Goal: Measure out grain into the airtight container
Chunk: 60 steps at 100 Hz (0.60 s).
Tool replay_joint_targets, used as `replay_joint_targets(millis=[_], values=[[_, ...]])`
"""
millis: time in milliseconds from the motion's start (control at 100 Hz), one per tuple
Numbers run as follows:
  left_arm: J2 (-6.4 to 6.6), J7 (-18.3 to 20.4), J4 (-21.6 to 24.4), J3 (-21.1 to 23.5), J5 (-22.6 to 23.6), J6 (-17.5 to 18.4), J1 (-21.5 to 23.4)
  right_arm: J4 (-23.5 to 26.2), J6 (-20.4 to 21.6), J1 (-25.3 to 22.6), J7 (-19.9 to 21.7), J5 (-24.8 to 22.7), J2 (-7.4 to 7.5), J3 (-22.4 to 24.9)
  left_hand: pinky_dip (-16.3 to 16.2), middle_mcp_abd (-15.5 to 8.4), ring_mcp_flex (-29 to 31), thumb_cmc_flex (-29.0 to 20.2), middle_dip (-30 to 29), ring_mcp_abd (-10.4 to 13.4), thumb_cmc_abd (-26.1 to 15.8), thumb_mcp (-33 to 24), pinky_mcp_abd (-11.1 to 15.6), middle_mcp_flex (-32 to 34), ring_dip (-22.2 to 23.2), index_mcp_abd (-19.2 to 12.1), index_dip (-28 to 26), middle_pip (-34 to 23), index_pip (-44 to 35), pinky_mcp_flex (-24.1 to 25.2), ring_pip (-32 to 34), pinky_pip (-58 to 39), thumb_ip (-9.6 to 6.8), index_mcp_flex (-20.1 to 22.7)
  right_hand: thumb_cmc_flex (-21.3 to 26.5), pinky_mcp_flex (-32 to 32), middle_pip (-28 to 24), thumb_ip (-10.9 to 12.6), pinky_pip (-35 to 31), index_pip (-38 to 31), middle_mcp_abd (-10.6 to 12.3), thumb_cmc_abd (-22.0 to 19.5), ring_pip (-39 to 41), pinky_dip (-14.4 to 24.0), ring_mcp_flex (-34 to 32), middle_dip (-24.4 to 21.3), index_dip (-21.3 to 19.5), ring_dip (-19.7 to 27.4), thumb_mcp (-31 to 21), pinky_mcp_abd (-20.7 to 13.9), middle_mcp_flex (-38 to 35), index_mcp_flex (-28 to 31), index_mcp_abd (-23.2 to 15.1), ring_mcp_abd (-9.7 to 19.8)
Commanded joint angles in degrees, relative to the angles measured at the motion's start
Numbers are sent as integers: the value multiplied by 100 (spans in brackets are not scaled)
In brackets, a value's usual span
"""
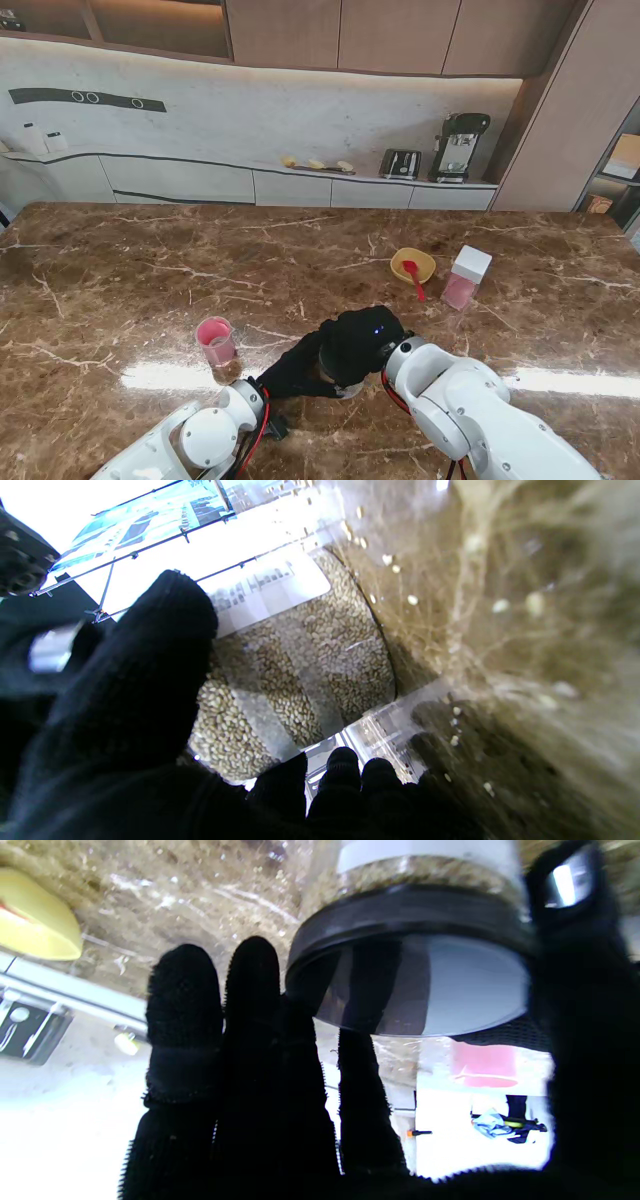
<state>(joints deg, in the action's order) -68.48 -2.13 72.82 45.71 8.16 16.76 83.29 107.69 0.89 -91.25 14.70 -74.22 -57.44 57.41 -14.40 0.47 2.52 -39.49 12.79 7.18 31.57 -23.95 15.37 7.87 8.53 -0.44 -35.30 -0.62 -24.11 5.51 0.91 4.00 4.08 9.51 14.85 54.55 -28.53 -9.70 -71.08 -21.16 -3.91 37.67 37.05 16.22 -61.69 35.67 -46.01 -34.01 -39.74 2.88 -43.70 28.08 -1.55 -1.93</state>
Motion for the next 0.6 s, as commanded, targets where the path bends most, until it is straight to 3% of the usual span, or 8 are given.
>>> replay_joint_targets(millis=[0,30,120,210,260,350,470,590], values=[[31,60,-150,-55,3,-103,104,-122,-55,-126,10,-100,-68,-59,-84,-15,-73,-202,83,-887,-466,-504,-1462,-141,20,-550,-386,49,-1111,-367,-136,-607,-28,759,-402,305,-299,450,-436,-4,477,-912,152,-239,-400,-16,-14,-51,399,-52,-117,-276,246,-102],[32,62,-150,-55,4,-104,103,-132,-84,-143,-82,-154,-73,-68,-84,-12,-75,-203,82,-893,-457,-513,-1464,-143,20,-559,-398,51,-1121,-365,-137,-607,-28,761,-1017,336,-183,555,-475,217,459,-854,114,-318,-431,-144,126,-27,3,-28,-17,-491,352,-135],[30,54,-148,-49,5,-109,109,-91,-78,-224,-287,-333,-78,-30,-86,-22,-74,-199,86,-883,-470,-533,-1460,-141,21,-559,-430,48,-1146,-367,-135,-611,-26,749,-1671,-198,193,574,-44,531,499,-1144,-384,-413,175,-405,275,110,-351,95,499,-928,376,-231],[30,49,-146,-44,6,-109,113,80,41,-353,-328,-523,-77,134,-88,-15,-73,-216,84,-888,-480,-551,-1465,-142,20,-587,-449,50,-1152,-365,-135,-614,-26,745,-1759,-1707,730,630,1405,893,610,-1452,-1489,83,1565,-690,261,526,-202,326,1222,-1261,255,-191],[31,49,-146,-42,7,-107,114,183,122,-423,-395,-714,-75,240,-89,-10,-72,-242,85,-891,-496,-570,-1465,-140,21,-595,-456,49,-1156,-365,-134,-615,-30,754,-1678,-2118,939,634,1669,966,623,-1440,-1741,204,1958,-782,267,656,-178,443,1419,-1314,193,-171],[29,45,-150,-38,6,-102,114,480,241,-551,-116,-674,-84,450,-90,-14,-72,-266,89,-891,-516,-600,-1462,-137,21,-597,-466,46,-1151,-364,-134,-616,-33,760,-1030,-2761,1334,674,2032,1149,574,-994,-2197,365,2675,-950,288,948,-158,552,1899,-1462,176,-179],[27,40,-149,-31,-1,-101,118,762,477,-581,568,-486,-73,624,-89,-14,-75,-286,91,-888,-537,-639,-1464,-143,22,-592,-466,47,-1137,-363,-135,-614,-37,769,496,-2999,1636,705,2335,1462,473,-84,-2437,469,3071,-1098,383,1171,168,520,2316,-1610,88,-299],[28,48,-154,-37,-6,-92,114,797,680,-424,1229,-413,-31,588,-87,-10,-73,-285,92,-891,-537,-646,-1463,-140,21,-600,-473,47,-1135,-364,-135,-613,-33,778,1684,-2971,1734,655,2514,1683,434,80,-2506,429,3218,-1173,546,1265,110,467,2530,-1623,-157,-357]])
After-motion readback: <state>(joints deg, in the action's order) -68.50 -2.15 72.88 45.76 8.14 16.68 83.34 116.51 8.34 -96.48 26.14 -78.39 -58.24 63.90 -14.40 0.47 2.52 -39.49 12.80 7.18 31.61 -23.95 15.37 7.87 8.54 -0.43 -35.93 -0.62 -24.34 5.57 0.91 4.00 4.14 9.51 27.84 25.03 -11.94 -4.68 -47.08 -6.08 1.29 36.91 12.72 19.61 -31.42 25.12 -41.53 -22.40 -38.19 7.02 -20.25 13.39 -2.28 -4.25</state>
